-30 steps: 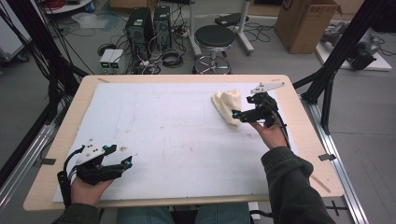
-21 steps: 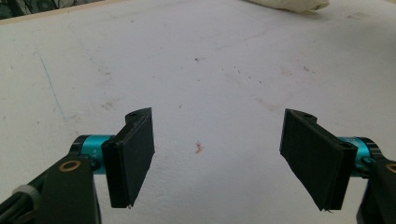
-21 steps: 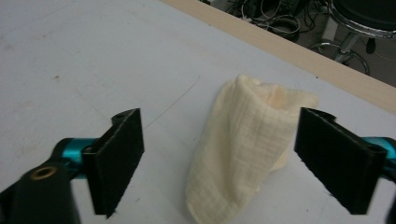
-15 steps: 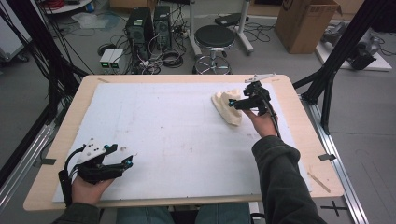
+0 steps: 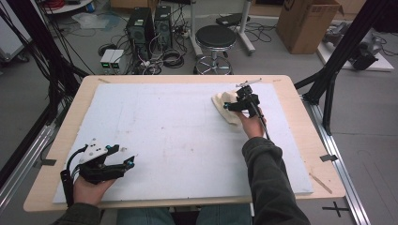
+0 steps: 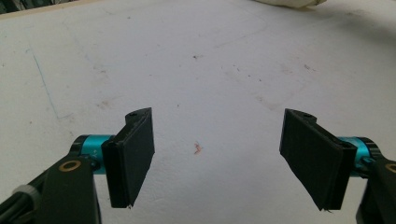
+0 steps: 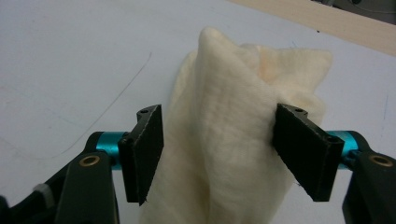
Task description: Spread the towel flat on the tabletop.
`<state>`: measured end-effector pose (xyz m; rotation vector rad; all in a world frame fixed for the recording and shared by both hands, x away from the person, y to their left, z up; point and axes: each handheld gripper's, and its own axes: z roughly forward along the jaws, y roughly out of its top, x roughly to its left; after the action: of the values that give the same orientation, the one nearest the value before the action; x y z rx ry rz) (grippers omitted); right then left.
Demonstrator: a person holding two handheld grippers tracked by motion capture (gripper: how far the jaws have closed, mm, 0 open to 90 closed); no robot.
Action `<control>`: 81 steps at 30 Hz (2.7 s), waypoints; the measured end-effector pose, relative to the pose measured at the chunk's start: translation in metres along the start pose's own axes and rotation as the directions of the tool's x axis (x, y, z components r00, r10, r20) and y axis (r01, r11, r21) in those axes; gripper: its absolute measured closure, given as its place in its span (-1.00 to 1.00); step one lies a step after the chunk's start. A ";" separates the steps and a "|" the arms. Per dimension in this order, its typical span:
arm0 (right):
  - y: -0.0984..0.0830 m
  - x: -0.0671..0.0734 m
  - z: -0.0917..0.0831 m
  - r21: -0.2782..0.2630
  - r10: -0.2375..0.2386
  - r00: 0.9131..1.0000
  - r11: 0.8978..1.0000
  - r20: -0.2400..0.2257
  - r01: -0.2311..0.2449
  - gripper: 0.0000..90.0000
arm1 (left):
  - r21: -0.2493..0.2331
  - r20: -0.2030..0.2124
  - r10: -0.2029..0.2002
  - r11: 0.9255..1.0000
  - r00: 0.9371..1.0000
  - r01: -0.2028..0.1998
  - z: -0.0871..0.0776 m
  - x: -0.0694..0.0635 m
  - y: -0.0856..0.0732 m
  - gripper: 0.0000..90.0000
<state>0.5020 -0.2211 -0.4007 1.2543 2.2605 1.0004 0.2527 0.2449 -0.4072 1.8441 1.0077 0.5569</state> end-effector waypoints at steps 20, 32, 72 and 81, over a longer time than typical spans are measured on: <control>-0.008 0.008 0.022 0.096 -0.065 0.993 0.994 0.094 0.056 0.48 | -0.001 0.001 0.001 1.000 1.000 -0.001 0.001 0.000 0.000 -0.41; -0.001 -0.003 -0.004 0.041 -0.001 1.000 0.999 0.016 0.000 0.63 | -0.007 -0.002 0.001 1.000 1.000 -0.001 0.000 -0.001 0.001 -0.40; -0.011 0.078 -0.092 -0.103 -0.087 0.961 0.993 -0.264 0.062 0.63 | -0.030 0.006 0.013 0.999 1.000 -0.012 -0.002 -0.005 0.002 -0.39; -0.012 0.107 -0.092 -0.120 -0.123 0.944 0.989 -0.308 0.090 0.62 | -0.039 0.006 0.014 0.999 1.000 -0.013 -0.004 -0.005 0.003 -0.39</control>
<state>0.3812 -0.1727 -0.3445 0.9736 2.4417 1.3388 0.2484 0.2421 -0.4031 1.8181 0.9739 0.5744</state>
